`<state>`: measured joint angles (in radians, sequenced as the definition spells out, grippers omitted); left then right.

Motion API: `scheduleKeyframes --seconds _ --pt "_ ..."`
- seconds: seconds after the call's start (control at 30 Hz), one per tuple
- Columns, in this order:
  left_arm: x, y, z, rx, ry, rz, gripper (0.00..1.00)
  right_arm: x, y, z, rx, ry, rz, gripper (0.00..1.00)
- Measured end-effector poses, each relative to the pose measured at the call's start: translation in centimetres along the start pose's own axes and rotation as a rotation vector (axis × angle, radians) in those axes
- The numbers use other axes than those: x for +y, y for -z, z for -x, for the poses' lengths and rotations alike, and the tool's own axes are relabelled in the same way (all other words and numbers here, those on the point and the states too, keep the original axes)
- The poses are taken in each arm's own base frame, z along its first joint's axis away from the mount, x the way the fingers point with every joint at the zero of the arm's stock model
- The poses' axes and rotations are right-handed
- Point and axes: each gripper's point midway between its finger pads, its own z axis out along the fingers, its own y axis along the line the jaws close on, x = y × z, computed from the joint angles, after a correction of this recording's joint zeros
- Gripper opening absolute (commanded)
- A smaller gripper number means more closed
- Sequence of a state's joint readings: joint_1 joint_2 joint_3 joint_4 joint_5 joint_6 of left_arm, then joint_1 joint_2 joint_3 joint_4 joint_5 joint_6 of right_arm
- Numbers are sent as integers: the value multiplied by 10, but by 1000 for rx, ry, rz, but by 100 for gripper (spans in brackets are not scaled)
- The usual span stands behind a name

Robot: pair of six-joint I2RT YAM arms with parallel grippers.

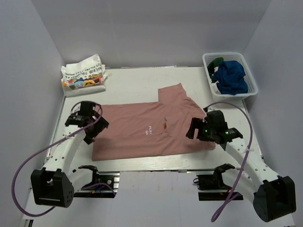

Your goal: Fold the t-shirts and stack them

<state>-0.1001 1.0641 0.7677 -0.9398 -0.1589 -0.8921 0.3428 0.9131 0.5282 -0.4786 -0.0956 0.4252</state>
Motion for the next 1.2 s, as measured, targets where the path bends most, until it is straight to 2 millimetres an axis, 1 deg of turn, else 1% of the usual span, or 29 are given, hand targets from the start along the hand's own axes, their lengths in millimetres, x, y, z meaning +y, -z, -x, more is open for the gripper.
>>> scheduleKeyframes --seconds 0.07,0.13,0.17,0.2,0.27,0.33,0.43,0.57,0.67,0.77,0.9,0.93,0.97,1.0,1.03,1.07,1.1,1.13,1.2 --pt "-15 12 22 -44 10 -14 100 6 5 23 -48 22 -3 90" --pt "-32 16 44 -78 19 -13 100 15 6 49 -85 39 -4 90" --pt "-41 16 56 -91 21 -5 100 22 5 71 -116 50 -1 90" --pt "-52 15 69 -108 24 2 100 27 4 84 -137 55 2 90" --pt "-71 8 95 -137 23 31 100 37 1 120 -201 57 -3 90" --pt "-87 -2 120 -171 29 65 100 45 -5 155 -268 55 -12 90" --pt "-102 -26 146 -199 28 114 98 49 -21 200 -310 56 -55 90" --pt "-101 -59 166 -177 28 182 98 51 -48 260 -344 73 -125 90" --pt "-103 -84 179 -159 26 208 98 50 -71 293 -350 96 -159 90" --pt "-108 -110 185 -132 20 215 93 43 -97 312 -340 122 -185 90" --pt "-110 -144 177 -72 -1 233 84 26 -132 324 -300 147 -250 90" --pt "-109 -149 174 -59 -5 237 82 22 -141 325 -291 154 -264 90" --pt "-108 -154 170 -45 -9 242 78 17 -146 326 -279 158 -283 90" --pt "-107 -157 168 -37 -7 243 78 14 -153 326 -273 160 -292 90" --pt "-108 -157 168 -36 -9 240 73 11 -157 325 -264 162 -300 90" --pt "-108 -158 167 -37 -8 237 71 8 -161 324 -256 165 -308 90" --pt "-108 -158 166 -37 -5 234 70 6 -164 324 -252 168 -313 90" --pt "-108 -158 165 -37 -3 229 64 3 -166 323 -246 170 -319 90" --pt "-107 -158 162 -34 4 221 58 0 -168 322 -241 172 -327 90"
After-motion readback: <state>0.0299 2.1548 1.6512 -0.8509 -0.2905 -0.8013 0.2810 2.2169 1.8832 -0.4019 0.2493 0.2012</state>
